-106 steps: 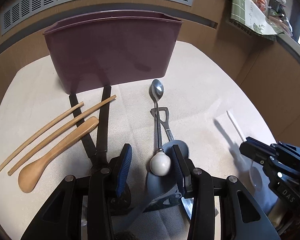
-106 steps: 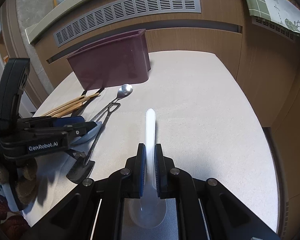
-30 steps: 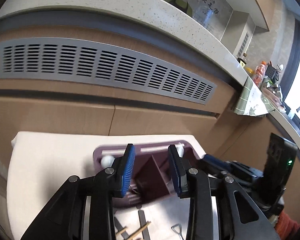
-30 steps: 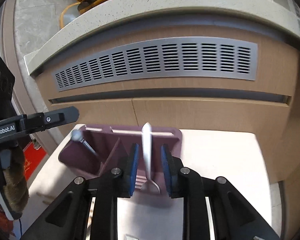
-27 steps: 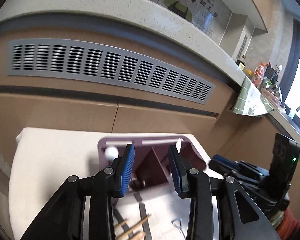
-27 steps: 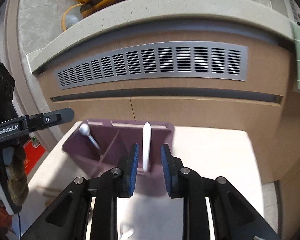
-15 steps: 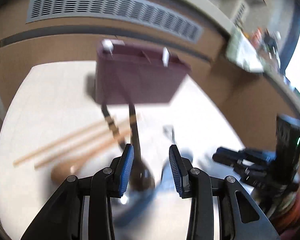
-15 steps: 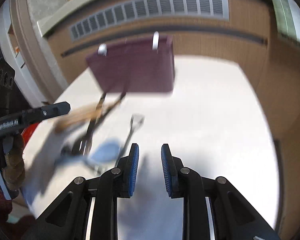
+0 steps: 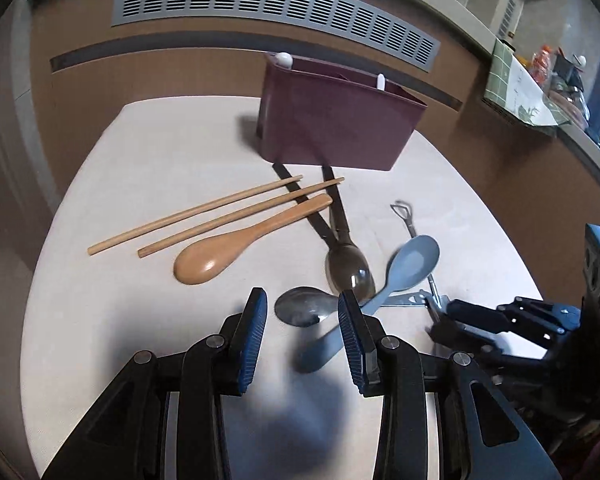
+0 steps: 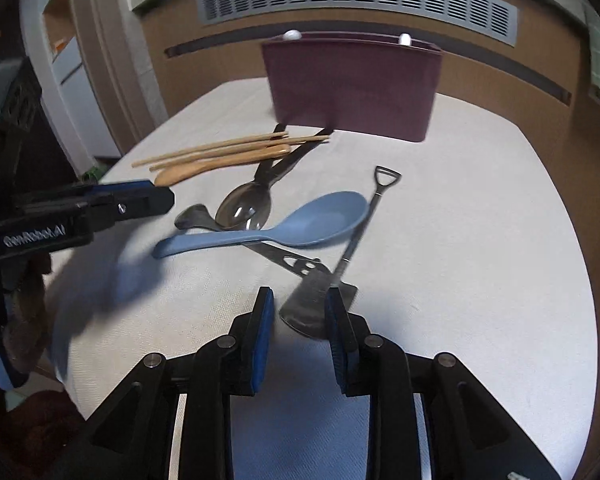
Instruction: Organize utensils
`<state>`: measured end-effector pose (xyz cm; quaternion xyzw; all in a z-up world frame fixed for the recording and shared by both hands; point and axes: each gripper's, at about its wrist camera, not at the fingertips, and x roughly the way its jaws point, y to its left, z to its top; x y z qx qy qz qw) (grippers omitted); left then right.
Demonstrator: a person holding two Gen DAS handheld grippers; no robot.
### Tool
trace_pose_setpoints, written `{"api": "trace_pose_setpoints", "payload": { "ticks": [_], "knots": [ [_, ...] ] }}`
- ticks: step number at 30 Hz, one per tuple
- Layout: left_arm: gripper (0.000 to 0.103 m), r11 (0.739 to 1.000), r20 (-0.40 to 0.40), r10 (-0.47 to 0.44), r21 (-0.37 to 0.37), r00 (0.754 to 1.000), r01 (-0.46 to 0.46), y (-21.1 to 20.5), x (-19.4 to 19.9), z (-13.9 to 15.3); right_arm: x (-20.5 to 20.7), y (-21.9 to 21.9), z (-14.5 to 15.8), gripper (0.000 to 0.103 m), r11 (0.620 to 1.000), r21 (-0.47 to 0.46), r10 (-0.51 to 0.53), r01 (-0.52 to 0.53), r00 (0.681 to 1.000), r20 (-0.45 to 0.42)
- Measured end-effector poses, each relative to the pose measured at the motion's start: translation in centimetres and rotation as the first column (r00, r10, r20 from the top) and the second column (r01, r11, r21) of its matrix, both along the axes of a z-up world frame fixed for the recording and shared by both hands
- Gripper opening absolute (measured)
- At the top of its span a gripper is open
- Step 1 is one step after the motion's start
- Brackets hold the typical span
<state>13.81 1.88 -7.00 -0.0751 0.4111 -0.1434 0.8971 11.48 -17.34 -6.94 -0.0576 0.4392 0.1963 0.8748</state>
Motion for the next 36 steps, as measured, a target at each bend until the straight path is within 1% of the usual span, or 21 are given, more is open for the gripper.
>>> {"api": "trace_pose_setpoints", "payload": {
  "ticks": [2,5,6,7,9,11,12,14,16,18,22,24,25,27,30,32,34,35,36],
  "knots": [
    [0.038,1.0,-0.002,-0.002,0.002,1.0,0.002,-0.1,0.1,0.0,0.0,1.0,-0.4,0.025,0.997,-0.081,0.014,-0.013,1.0,0.017],
    [0.038,1.0,-0.005,-0.026,0.014,1.0,0.026,-0.6,0.0,-0.1,-0.3,0.7,-0.4,0.024,0.99,-0.142,0.023,-0.016,0.998,0.05],
    [0.038,0.999,-0.009,-0.037,0.022,0.999,0.037,-0.8,0.0,-0.3,-0.2,0.2,-0.4,0.024,0.989,-0.146,0.015,-0.007,0.999,0.051],
    [0.038,0.999,-0.012,-0.043,0.025,0.999,0.043,-0.9,0.0,-0.4,0.0,-1.0,-0.3,0.024,0.988,-0.151,-0.016,0.023,0.998,0.053],
    [0.038,0.998,-0.021,-0.053,0.023,0.998,0.054,-1.4,0.2,-0.6,0.4,-3.0,-0.3,0.025,0.988,-0.137,-0.062,0.068,0.997,0.044],
    [0.038,0.996,-0.021,-0.091,0.009,0.996,0.091,-2.2,0.5,-0.4,0.8,-5.3,-0.4,0.027,0.987,-0.106,-0.116,0.118,0.993,0.023],
    [0.038,0.992,-0.015,-0.124,0.009,0.992,0.125,-2.9,0.6,-0.2,0.9,-6.2,-0.4,0.027,0.986,-0.094,-0.136,0.136,0.991,0.017],
    [0.038,0.978,-0.002,-0.206,0.041,0.979,0.205,-4.7,1.1,0.1,1.0,-8.1,-0.4,0.027,0.983,-0.067,-0.169,0.169,0.986,-0.001],
    [0.038,0.955,0.01,-0.281,0.103,0.96,0.279,-6.9,1.7,0.2,1.1,-8.8,-0.4,0.028,0.982,-0.048,-0.181,0.18,0.983,-0.01],
    [0.038,0.933,0.011,-0.331,0.157,0.944,0.325,-8.6,2.4,0.2,1.0,-9.4,-0.4,0.028,0.981,-0.041,-0.191,0.191,0.981,-0.013],
    [0.038,0.882,-0.034,-0.422,0.215,0.906,0.419,-11.4,4.3,-0.3,0.5,-10.2,-0.3,0.029,0.979,-0.022,-0.201,0.201,0.979,-0.017],
    [0.038,0.857,-0.067,-0.451,0.244,0.89,0.453,-12.3,5.0,-1.0,0.3,-10.3,-0.4,0.032,0.979,-0.006,-0.202,0.202,0.979,-0.022],
    [0.038,0.851,-0.079,-0.459,0.248,0.885,0.463,-12.7,5.2,-1.2,0.3,-10.2,-0.5,0.035,0.98,0.001,-0.2,0.2,0.98,-0.026],
    [0.038,0.848,-0.1,-0.457,0.251,0.884,0.466,-13.1,5.8,-1.6,0.2,-10.2,-0.5,0.047,0.982,0.025,-0.185,0.186,0.982,-0.044],
    [0.038,0.857,-0.098,-0.443,0.248,0.891,0.452,-13.3,6.5,-1.6,0.2,-10.0,-0.6,0.054,0.982,0.05,-0.18,0.183,0.982,-0.062],
    [0.038,0.87,-0.097,-0.421,0.238,0.902,0.431,-13.2,7.0,-1.6,0.3,-9.9,-0.6,0.056,0.983,0.061,-0.169,0.173,0.983,-0.068],
    [0.038,0.881,-0.093,-0.403,0.228,0.91,0.414,-13.0,7.3,-1.7,0.4,-9.8,-0.6,0.056,0.988,0.049,-0.145,0.148,0.988,-0.063],
    [0.038,0.884,-0.092,-0.4,0.225,0.912,0.41,-13.0,7.3,-1.7,0.5,-9.7,-0.6,0.055,0.99,0.041,-0.13,0.133,0.99,-0.051],
    [0.038,0.884,-0.09,-0.399,0.225,0.913,0.409,-12.9,7.4,-1.6,0.6,-9.8,-0.6,0.05,0.99,0.033,-0.133,0.134,0.99,-0.043]
  ]
}}
